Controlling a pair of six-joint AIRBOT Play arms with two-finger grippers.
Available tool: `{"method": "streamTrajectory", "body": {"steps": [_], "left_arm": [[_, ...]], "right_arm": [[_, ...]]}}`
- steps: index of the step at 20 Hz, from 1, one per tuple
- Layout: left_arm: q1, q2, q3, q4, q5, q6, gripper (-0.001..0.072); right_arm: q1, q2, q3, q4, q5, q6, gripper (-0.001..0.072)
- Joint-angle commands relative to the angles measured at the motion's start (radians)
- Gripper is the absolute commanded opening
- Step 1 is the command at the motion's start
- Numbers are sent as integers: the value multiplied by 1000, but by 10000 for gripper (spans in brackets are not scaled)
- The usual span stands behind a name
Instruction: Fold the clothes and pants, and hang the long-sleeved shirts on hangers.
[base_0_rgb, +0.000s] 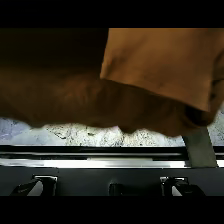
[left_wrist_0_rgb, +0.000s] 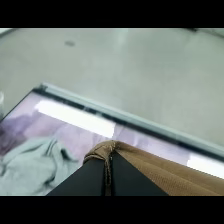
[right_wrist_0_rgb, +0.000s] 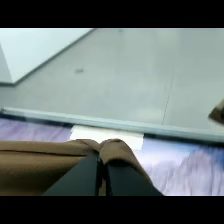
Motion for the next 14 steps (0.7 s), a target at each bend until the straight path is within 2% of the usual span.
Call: {"method": "streamTrajectory", "body": {"steps": [1,3,6,11,14], "left_arm": [[-10,-63,-125,-20,-23,80,11],[-48,-152,-246,-32,24,143,12],[-101,-332,-427,-31,201,172,11],[-133,-666,-465,-32,447,171,11],[-150,-773,-465,-33,595,144,11]], "right_arm": [[0,-147,0,-6,127,58,26],[0,-301,-1,23,180,58,26],[0,-536,-32,63,158,57,26],[0,-848,-73,49,-24,45,26],[0,-953,-73,41,-160,45,26]]}}
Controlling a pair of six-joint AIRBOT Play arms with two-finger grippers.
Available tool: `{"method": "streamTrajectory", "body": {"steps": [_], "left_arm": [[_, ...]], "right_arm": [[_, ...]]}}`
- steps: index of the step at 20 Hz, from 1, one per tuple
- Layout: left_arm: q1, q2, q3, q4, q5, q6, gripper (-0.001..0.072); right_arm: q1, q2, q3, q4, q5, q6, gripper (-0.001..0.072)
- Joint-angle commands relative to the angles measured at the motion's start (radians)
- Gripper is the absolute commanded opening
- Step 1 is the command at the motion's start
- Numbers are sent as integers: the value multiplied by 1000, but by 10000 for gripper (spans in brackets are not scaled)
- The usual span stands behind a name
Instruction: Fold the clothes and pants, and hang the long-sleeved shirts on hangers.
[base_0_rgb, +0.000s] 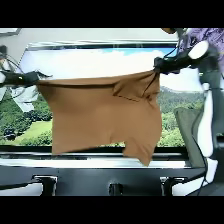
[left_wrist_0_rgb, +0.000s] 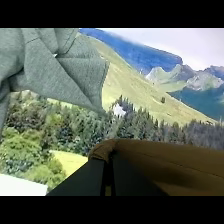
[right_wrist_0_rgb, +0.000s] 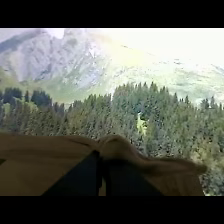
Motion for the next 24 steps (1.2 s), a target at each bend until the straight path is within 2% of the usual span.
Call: {"method": "streamTrajectory", "body": {"steps": [1,4,7,10,19,21,22,23,24], "left_arm": [[-21,-140,-13,-1,177,-23,12],[-24,-179,-13,-2,84,-46,12],[-28,-196,-19,-1,-84,-46,13],[-28,-198,-35,-1,-188,-46,13],[-53,-206,-146,-6,-230,-51,20],[-48,-204,-140,-5,-246,-81,142],[-41,-200,-131,-5,-268,-80,281],[-27,-192,-120,-3,-297,-72,487],[-10,-178,-114,0,-330,-56,661]], "right_arm": [[0,-136,-5,-13,-140,0,26],[0,-156,-5,-60,-81,4,26],[0,-155,-5,-118,43,27,26],[0,-157,-5,-173,176,63,26],[0,-213,-7,-161,222,64,39],[0,-219,-6,-152,269,61,250],[-1,-214,-6,-153,319,27,314],[-17,-202,-6,-129,369,-7,334],[-45,-182,-7,-65,387,-22,338]]}}
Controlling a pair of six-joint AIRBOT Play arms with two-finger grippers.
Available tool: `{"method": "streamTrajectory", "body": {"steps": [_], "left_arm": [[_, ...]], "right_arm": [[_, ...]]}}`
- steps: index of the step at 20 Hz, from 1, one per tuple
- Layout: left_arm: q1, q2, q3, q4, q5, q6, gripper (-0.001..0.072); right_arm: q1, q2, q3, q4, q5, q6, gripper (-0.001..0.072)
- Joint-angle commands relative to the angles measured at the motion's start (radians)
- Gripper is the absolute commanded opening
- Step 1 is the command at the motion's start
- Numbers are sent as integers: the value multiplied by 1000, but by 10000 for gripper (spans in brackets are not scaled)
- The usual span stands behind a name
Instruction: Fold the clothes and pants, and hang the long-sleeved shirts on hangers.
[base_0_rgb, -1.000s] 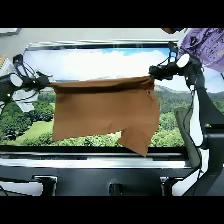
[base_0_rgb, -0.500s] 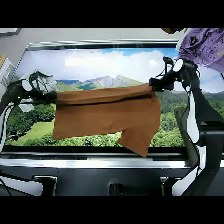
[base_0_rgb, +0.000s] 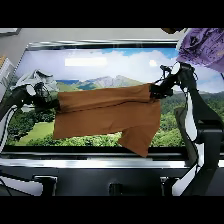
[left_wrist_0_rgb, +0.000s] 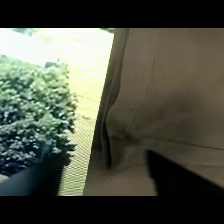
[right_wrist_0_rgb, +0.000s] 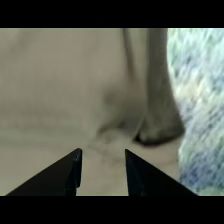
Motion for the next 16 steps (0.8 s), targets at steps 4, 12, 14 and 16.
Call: {"method": "streamTrajectory", "body": {"steps": [4,12,14,16], "left_arm": [[131,116,-18,2,-216,85,681],[302,418,-406,-200,-123,77,674],[302,433,-436,-219,-122,77,673],[302,432,-443,-248,-122,77,674]], "right_arm": [[-206,187,-122,178,115,-146,340],[-319,596,-962,288,8,-205,424],[-317,629,-1077,334,-13,-206,450],[-317,637,-1164,393,-19,-212,451]]}}
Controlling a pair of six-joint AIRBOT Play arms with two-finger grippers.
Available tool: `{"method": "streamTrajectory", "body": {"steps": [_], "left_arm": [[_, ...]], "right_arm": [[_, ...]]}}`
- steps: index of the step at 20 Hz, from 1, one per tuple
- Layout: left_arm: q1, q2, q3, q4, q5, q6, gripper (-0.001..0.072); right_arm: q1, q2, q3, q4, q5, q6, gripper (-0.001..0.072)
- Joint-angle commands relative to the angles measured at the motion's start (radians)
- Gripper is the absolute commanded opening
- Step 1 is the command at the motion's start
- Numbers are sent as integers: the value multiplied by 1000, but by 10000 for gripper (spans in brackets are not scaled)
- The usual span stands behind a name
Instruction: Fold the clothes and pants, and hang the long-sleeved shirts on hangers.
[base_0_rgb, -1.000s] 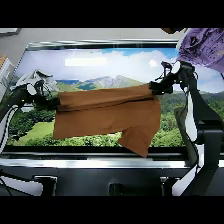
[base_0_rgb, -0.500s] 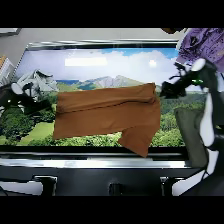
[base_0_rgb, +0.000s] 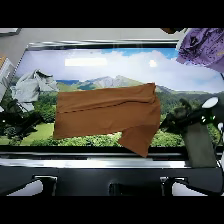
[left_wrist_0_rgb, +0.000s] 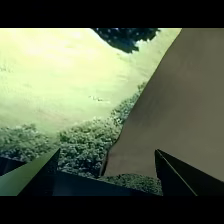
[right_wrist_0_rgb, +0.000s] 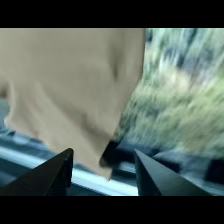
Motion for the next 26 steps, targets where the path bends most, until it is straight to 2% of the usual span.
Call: {"method": "streamTrajectory", "body": {"steps": [1,9,10,11,13,14,15,18,26], "left_arm": [[12,27,-43,-68,14,1,674],[12,27,-44,-90,30,14,674],[12,27,-44,-90,30,19,674],[12,27,-44,-90,30,19,674],[12,27,-56,-95,31,31,674],[12,27,-74,-98,31,42,674],[12,27,-98,-114,31,67,674],[12,27,-199,-190,62,120,674],[11,24,-323,-209,158,131,670]], "right_arm": [[-3,46,-192,108,-42,-14,451],[-3,46,-377,260,-226,-23,447],[-3,46,-393,281,-250,-31,401],[-3,46,-406,307,-271,-42,388],[-3,46,-412,351,-298,-72,292],[-3,46,-412,374,-303,-96,140],[-3,46,-412,399,-307,-122,29],[-3,46,-410,429,-309,-138,29],[-3,47,-410,429,-301,-156,28]]}}
